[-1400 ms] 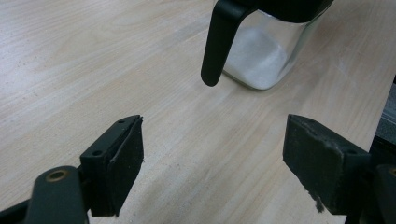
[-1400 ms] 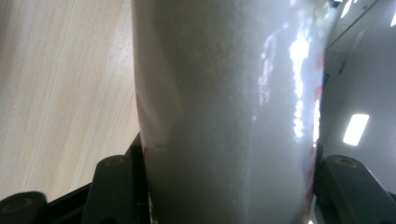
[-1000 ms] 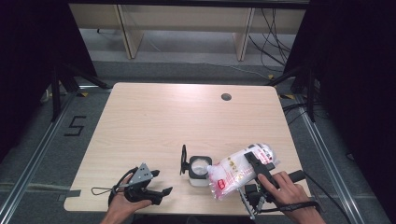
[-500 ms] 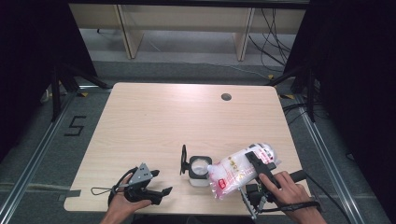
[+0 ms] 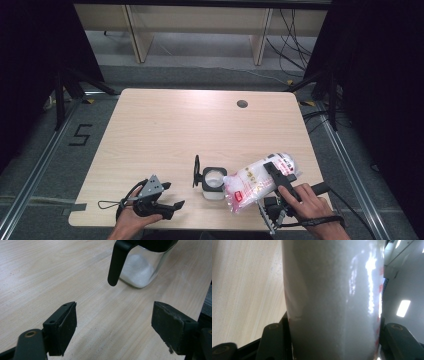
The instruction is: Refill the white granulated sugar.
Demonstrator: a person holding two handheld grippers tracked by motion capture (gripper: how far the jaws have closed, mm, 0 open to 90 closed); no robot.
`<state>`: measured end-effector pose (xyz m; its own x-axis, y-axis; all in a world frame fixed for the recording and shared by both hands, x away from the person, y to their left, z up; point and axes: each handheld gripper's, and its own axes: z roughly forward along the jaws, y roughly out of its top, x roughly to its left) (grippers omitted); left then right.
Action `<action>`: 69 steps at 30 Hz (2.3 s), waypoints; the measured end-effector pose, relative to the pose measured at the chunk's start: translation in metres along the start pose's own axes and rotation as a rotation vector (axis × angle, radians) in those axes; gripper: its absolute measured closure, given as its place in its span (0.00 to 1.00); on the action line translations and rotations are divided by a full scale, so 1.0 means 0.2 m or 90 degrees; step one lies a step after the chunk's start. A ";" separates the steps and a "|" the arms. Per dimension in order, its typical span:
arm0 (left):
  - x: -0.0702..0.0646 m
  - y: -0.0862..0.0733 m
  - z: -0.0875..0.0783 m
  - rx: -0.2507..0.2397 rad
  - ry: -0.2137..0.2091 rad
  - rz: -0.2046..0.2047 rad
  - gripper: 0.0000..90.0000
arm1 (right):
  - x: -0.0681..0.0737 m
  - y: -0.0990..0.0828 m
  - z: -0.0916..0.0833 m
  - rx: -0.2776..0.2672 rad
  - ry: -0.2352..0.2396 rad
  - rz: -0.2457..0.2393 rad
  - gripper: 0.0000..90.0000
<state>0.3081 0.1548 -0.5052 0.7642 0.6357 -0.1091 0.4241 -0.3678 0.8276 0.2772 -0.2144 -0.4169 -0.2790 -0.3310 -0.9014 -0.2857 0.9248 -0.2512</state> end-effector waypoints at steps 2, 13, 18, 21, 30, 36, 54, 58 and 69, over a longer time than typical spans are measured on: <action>0.00 0.00 0.00 0.002 0.000 0.001 0.22 | 0.01 0.01 0.00 -0.006 0.003 0.014 0.50; 0.00 0.00 0.00 0.005 0.001 0.005 0.22 | 0.01 0.01 0.01 -0.015 -0.005 0.022 0.50; 0.00 0.00 0.00 0.004 0.003 -0.012 0.22 | 0.00 0.00 0.01 0.001 0.003 0.001 0.50; 0.00 0.00 0.00 -0.002 -0.001 0.007 0.22 | 0.01 0.01 0.01 -0.003 0.007 0.002 0.50; 0.00 0.00 -0.01 0.002 -0.001 -0.007 0.22 | -0.01 0.01 0.01 -0.013 -0.002 -0.023 0.50; 0.00 0.00 0.00 -0.003 -0.002 -0.013 0.22 | 0.02 0.00 0.00 0.008 0.007 0.027 0.50; 0.01 0.00 0.00 -0.001 -0.005 0.000 0.22 | -0.01 0.02 0.00 -0.001 0.007 -0.005 0.50; 0.01 0.00 0.00 -0.002 -0.002 -0.004 0.22 | 0.00 0.01 0.00 -0.008 -0.008 0.006 0.50; 0.01 0.00 0.00 -0.002 -0.003 -0.005 0.22 | -0.01 0.02 0.00 0.000 0.001 -0.001 0.50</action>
<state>0.3095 0.1564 -0.5042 0.7632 0.6352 -0.1185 0.4290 -0.3608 0.8281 0.2761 -0.2099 -0.4159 -0.2797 -0.3335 -0.9003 -0.2864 0.9240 -0.2532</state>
